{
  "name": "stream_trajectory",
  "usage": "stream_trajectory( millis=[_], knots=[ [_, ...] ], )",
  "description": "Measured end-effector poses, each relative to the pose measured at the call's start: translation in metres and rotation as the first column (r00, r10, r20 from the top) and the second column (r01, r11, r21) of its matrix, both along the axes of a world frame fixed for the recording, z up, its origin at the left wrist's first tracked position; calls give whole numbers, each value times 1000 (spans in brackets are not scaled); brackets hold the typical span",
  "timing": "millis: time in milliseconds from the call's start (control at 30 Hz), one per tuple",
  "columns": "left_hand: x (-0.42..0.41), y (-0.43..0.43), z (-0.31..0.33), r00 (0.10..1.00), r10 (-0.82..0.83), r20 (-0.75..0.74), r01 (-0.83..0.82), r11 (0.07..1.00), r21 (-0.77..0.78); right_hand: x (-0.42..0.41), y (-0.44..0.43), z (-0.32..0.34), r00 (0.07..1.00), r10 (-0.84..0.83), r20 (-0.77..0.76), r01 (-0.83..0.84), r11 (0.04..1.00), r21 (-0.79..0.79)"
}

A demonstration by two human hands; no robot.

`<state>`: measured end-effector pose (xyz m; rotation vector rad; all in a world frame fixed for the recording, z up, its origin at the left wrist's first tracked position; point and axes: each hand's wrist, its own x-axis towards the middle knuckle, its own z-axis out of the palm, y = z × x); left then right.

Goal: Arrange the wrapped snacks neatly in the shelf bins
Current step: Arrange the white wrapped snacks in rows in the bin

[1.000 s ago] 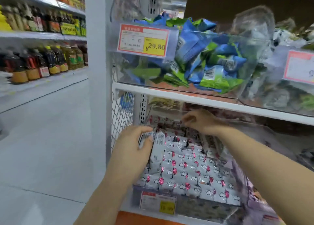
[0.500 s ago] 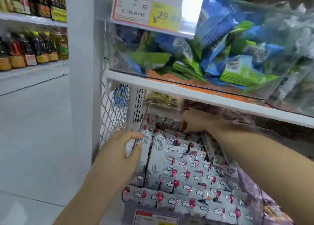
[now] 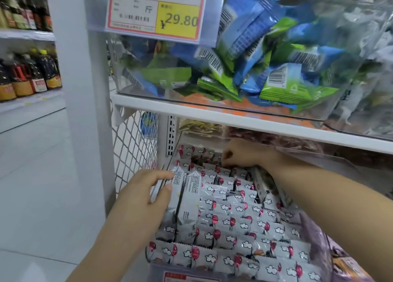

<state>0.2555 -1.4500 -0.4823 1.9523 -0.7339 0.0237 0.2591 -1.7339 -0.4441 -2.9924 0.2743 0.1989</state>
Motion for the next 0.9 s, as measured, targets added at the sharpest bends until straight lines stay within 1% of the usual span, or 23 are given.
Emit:
stream_trajectory(
  millis=[67, 100, 133, 200, 267, 333, 400, 500, 633, 733, 800, 900],
  knots=[
    [0, 0, 0, 1000, -1, -7, 1, 1000, -4, -2, 1, 8, 997, -47, 61, 36, 985, 167],
    [-1, 0, 0, 1000, -2, -11, 2, 1000, -8, -3, 3, 12, 996, -74, 51, 59, 965, 257],
    [-1, 0, 1, 1000, -4, -16, 4, 1000, -12, -3, 6, 15, 994, -111, 6, 102, 931, 352],
    [-1, 1, 1, 1000, -5, -22, 5, 1000, -16, 0, 11, 16, 972, -203, -118, 234, 826, 513],
    [-2, 0, 0, 1000, -10, -23, 10, 1000, -8, 5, 19, 15, 938, -259, -229, 346, 740, 577],
    [-2, 0, 0, 1000, -15, -24, 15, 1000, -9, 8, 30, 14, 907, -272, -322, 414, 721, 556],
    [-1, 0, 0, 999, -18, -38, 18, 1000, -13, 11, 41, 15, 893, -274, -357, 430, 753, 499],
    [-1, 1, -1, 999, -26, -41, 26, 1000, -6, 11, 56, 15, 913, -234, -334, 363, 840, 404],
    [1, 2, -1, 998, -30, -47, 30, 1000, -11, 9, 57, 11, 919, -235, -317, 338, 884, 322],
    [1, 3, -2, 999, -33, -42, 32, 999, -10, -1, 64, 17, 925, -148, -349, 209, 967, 146],
    [1, 3, -2, 999, -32, -36, 32, 999, -9, -4, 69, 22, 902, -131, -411, 172, 983, 64],
    [0, 3, -3, 999, -35, -33, 34, 999, -11, -5, 77, 22, 870, -70, -488, 136, 986, 102]
  ],
)
